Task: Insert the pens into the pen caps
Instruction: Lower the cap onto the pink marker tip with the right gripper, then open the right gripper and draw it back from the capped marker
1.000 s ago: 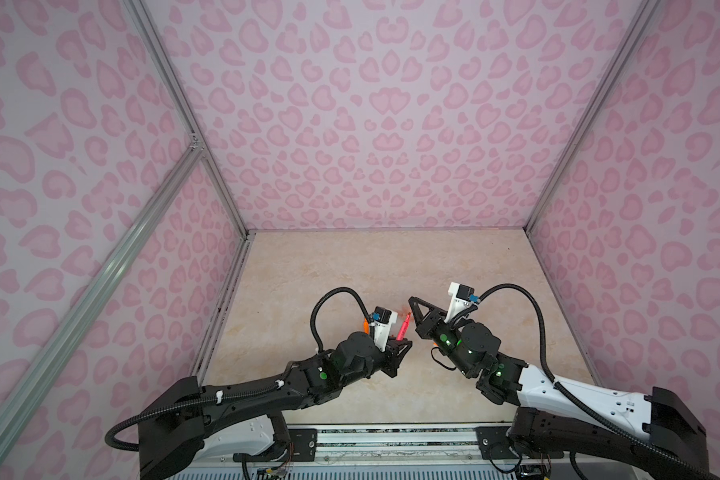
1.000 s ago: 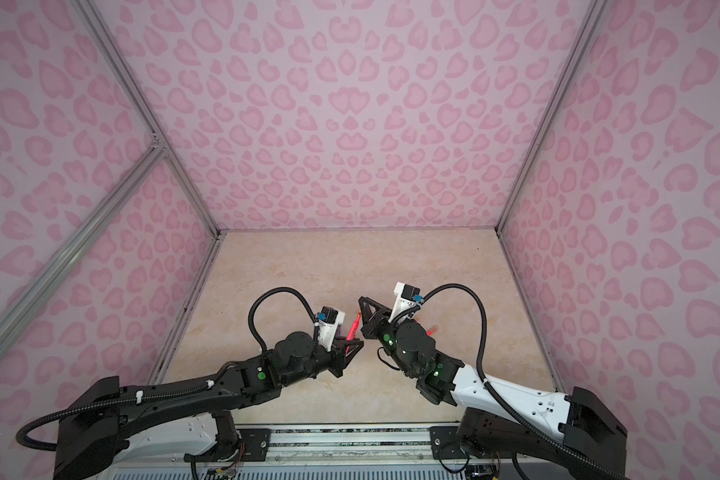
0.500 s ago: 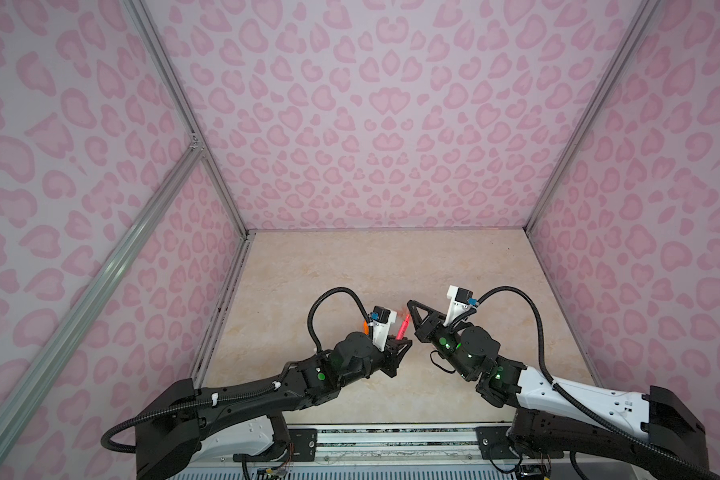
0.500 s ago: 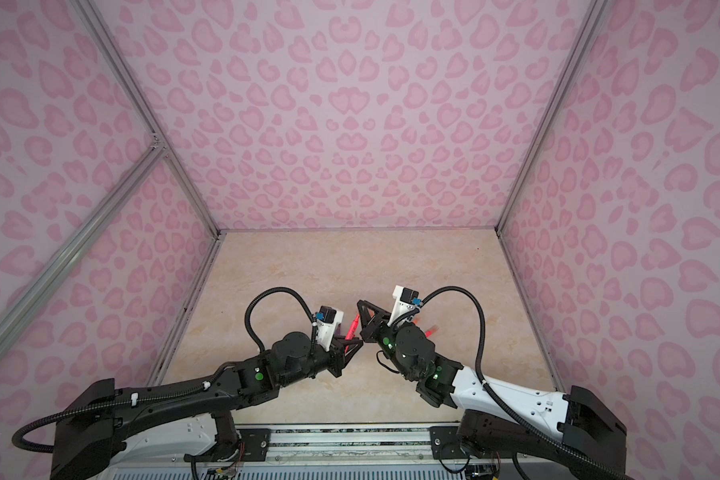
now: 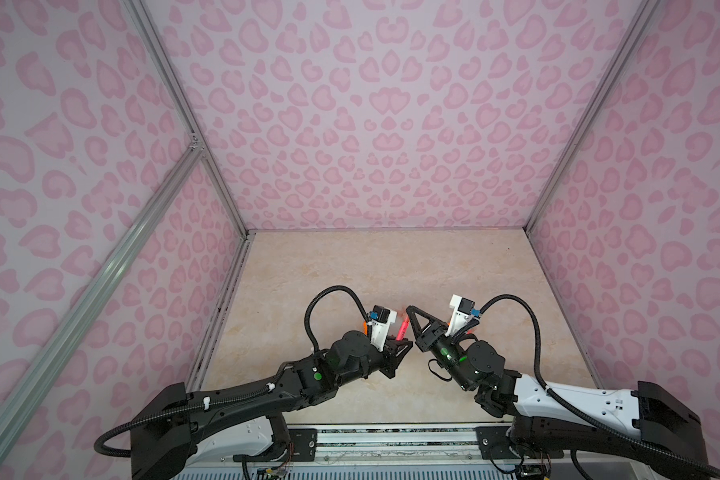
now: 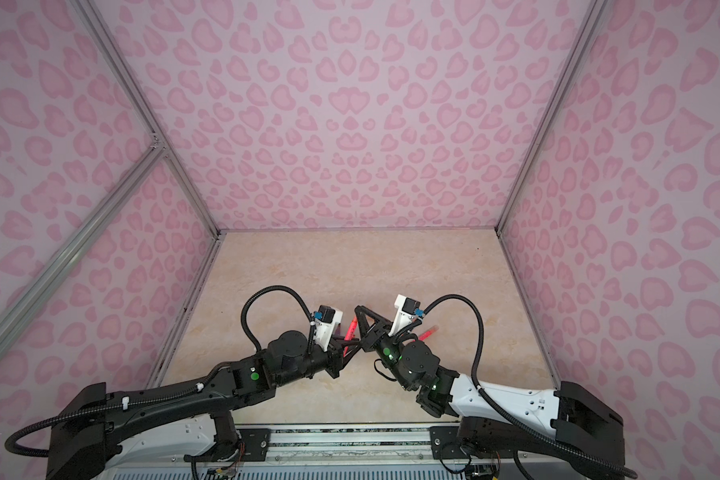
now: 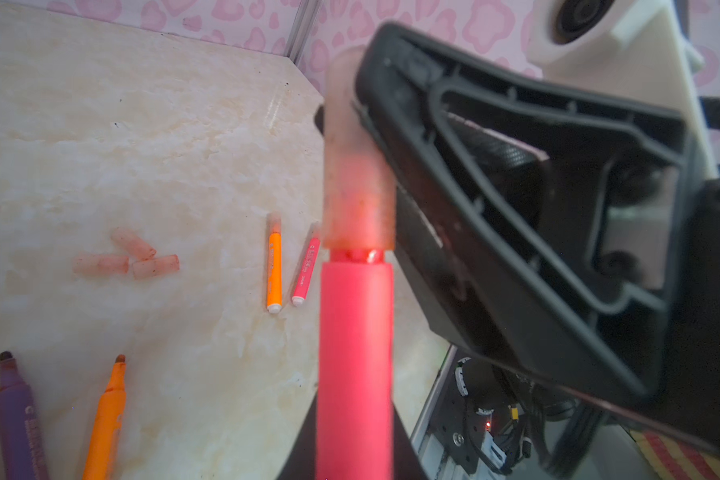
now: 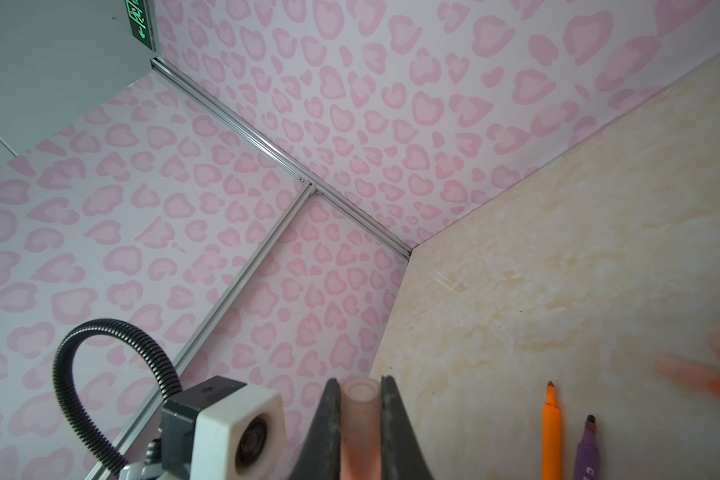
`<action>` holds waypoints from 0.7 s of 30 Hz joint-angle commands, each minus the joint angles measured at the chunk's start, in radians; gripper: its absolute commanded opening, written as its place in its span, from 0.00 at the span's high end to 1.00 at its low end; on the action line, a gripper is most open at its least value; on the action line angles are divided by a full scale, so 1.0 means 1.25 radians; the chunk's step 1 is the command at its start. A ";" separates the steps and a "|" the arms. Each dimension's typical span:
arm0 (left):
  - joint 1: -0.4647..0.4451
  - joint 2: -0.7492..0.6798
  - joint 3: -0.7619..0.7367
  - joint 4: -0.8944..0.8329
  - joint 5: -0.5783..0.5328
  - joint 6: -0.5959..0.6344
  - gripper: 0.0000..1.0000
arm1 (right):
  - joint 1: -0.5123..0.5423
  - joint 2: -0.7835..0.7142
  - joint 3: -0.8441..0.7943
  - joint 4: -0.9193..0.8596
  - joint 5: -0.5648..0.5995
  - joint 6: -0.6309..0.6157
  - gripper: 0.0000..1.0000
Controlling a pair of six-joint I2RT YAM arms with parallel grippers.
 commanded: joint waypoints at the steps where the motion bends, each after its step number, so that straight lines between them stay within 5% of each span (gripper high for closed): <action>1: 0.004 -0.023 0.007 0.082 -0.014 -0.015 0.97 | 0.013 0.003 -0.017 0.019 -0.042 -0.012 1.00; 9: 0.006 -0.041 0.003 0.094 0.010 -0.008 0.97 | 0.024 -0.037 -0.007 -0.031 -0.046 -0.053 0.94; 21: 0.002 -0.040 0.005 0.058 0.033 0.088 0.97 | -0.007 -0.350 0.010 -0.348 0.047 -0.153 0.47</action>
